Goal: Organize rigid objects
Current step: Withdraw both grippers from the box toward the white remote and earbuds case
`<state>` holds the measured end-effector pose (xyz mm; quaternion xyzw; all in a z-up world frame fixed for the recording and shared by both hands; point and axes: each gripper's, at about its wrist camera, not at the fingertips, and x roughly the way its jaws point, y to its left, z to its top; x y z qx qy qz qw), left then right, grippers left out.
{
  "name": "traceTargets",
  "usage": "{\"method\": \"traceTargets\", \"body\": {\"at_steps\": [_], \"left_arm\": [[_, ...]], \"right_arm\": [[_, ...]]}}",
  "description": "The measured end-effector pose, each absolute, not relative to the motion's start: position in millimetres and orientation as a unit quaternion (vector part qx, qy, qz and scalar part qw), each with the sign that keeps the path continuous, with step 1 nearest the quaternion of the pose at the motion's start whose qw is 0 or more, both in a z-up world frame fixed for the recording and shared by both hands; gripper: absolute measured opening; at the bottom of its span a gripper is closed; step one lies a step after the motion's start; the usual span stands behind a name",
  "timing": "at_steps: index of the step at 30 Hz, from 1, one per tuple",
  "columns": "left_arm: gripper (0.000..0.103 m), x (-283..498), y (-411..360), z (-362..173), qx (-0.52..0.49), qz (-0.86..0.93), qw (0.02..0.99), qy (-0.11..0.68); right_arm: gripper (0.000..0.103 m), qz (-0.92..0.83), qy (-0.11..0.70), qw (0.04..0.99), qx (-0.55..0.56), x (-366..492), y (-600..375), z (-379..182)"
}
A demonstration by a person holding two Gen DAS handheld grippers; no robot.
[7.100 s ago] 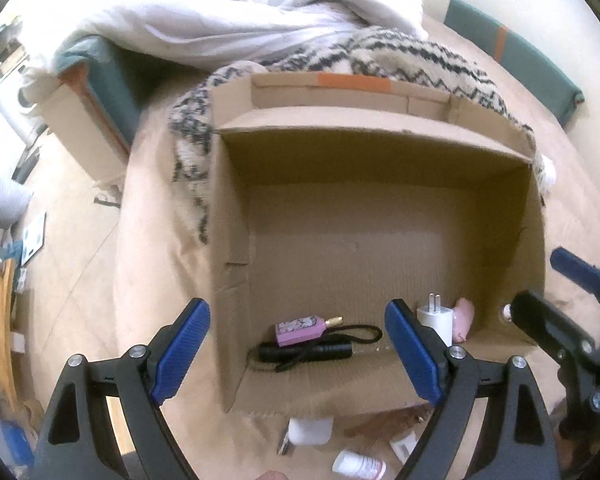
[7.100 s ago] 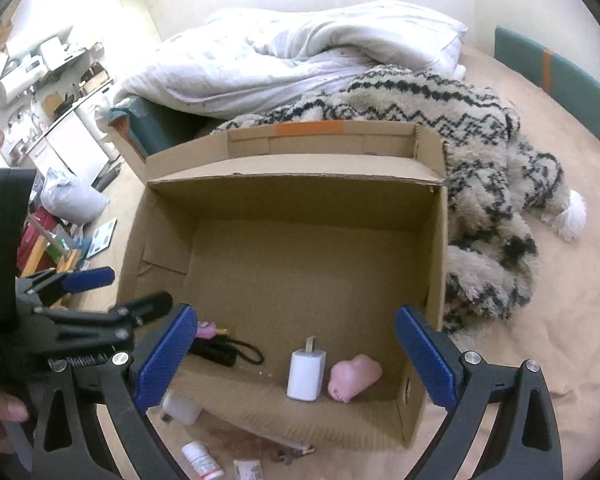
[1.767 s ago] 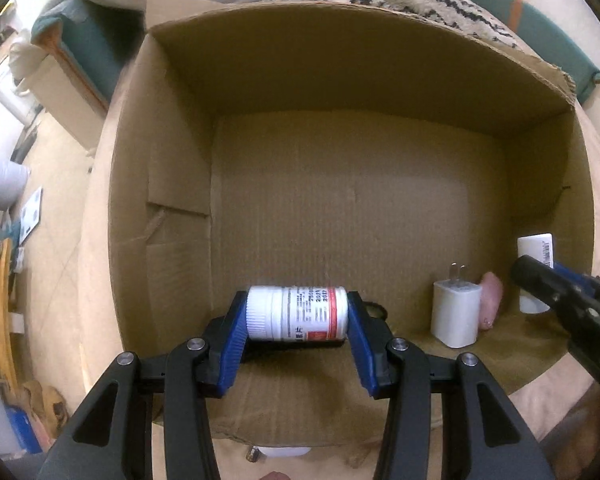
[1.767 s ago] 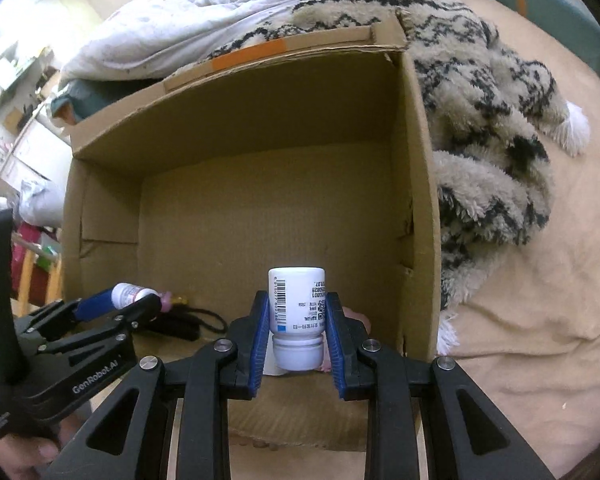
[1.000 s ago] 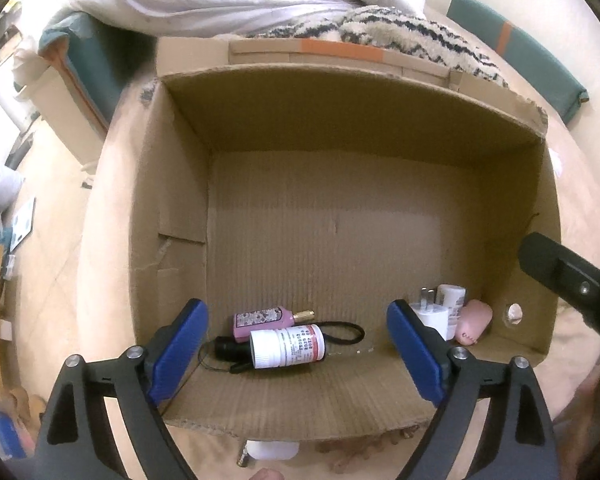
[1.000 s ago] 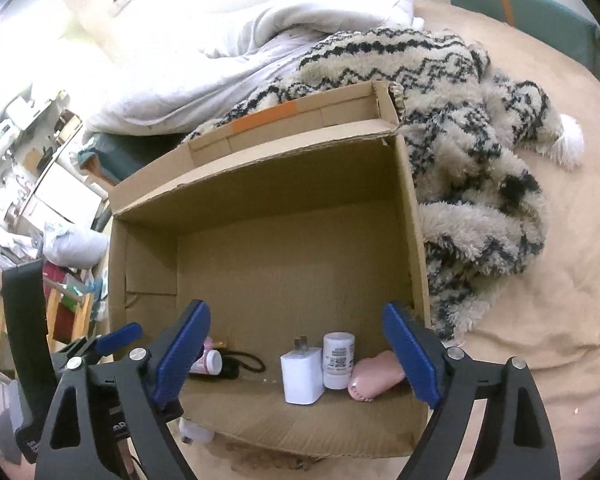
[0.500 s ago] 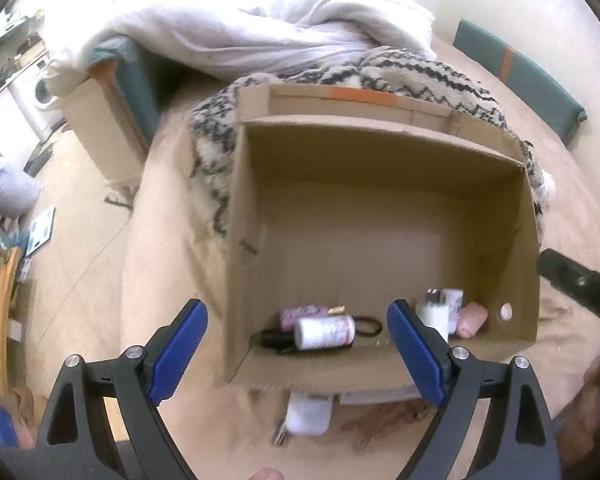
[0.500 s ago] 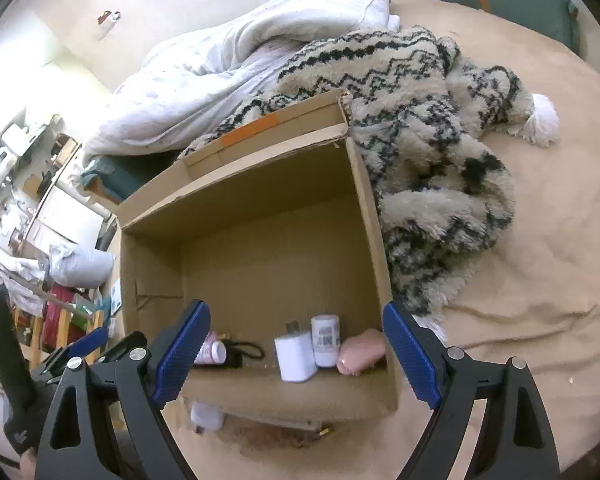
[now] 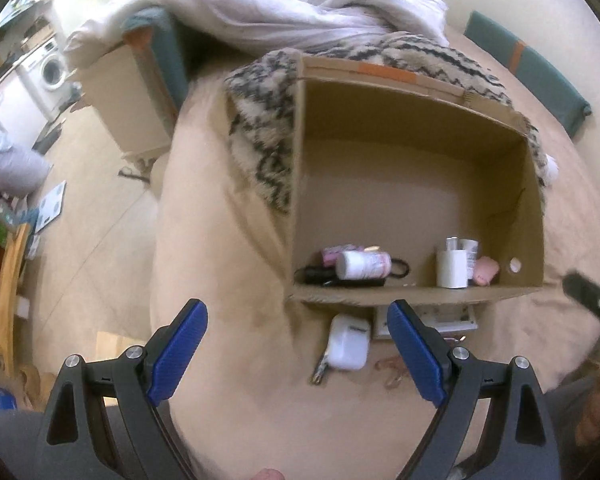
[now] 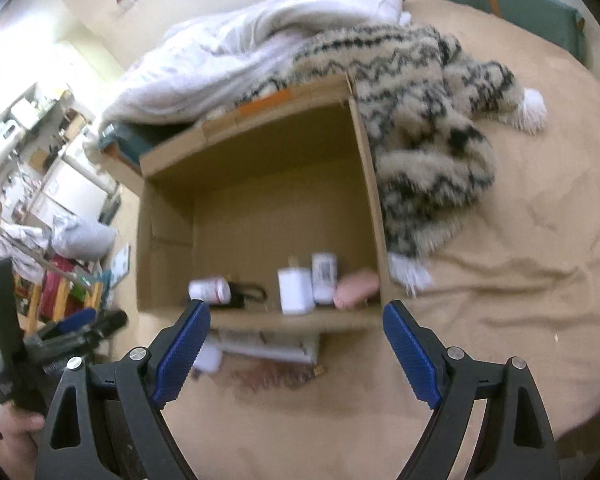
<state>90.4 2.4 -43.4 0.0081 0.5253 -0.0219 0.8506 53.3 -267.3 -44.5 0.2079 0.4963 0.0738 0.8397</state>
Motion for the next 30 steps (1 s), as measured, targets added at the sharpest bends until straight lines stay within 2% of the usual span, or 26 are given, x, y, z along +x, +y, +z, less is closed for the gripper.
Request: {"method": "traceTargets", "body": {"at_steps": [5, 20, 22, 23, 25, 26, 27, 30], "left_arm": [[0.090, 91.4, 20.7, -59.8, -0.028, 0.019, 0.836, 0.548], [0.090, 101.3, 36.9, -67.6, -0.086, 0.020, 0.811, 0.578], [0.090, 101.0, 38.8, -67.8, -0.096, 0.017, 0.809, 0.580], [0.090, 101.3, 38.5, -67.9, -0.097, 0.015, 0.808, 0.581], [0.090, 101.9, 38.0, -67.3, -0.094, 0.015, 0.807, 0.582], [0.090, 101.7, 38.5, -66.6, -0.093, 0.018, 0.809, 0.580], [0.090, 101.3, 39.5, -65.7, -0.093, 0.022, 0.811, 0.578], [0.090, 101.4, 43.7, -65.6, -0.099, 0.026, 0.810, 0.578]], "right_arm": [[0.094, 0.073, 0.527, 0.809, 0.249, 48.3, -268.6, -66.1], [0.094, 0.085, 0.624, 0.735, 0.251, 84.9, -229.2, -137.6], [0.085, 0.081, 0.635, 0.714, 0.284, 91.1, -236.3, -150.9], [0.074, 0.079, 0.636, 0.708, 0.298, 94.3, -238.4, -156.5], [0.067, 0.072, 0.640, 0.700, 0.310, 100.8, -238.3, -169.3], [0.055, 0.071, 0.642, 0.698, 0.310, 103.1, -236.5, -174.6], [0.048, 0.076, 0.644, 0.695, 0.312, 105.5, -233.7, -179.6], [0.039, 0.084, 0.631, 0.707, 0.308, 107.8, -230.1, -176.9]]}}
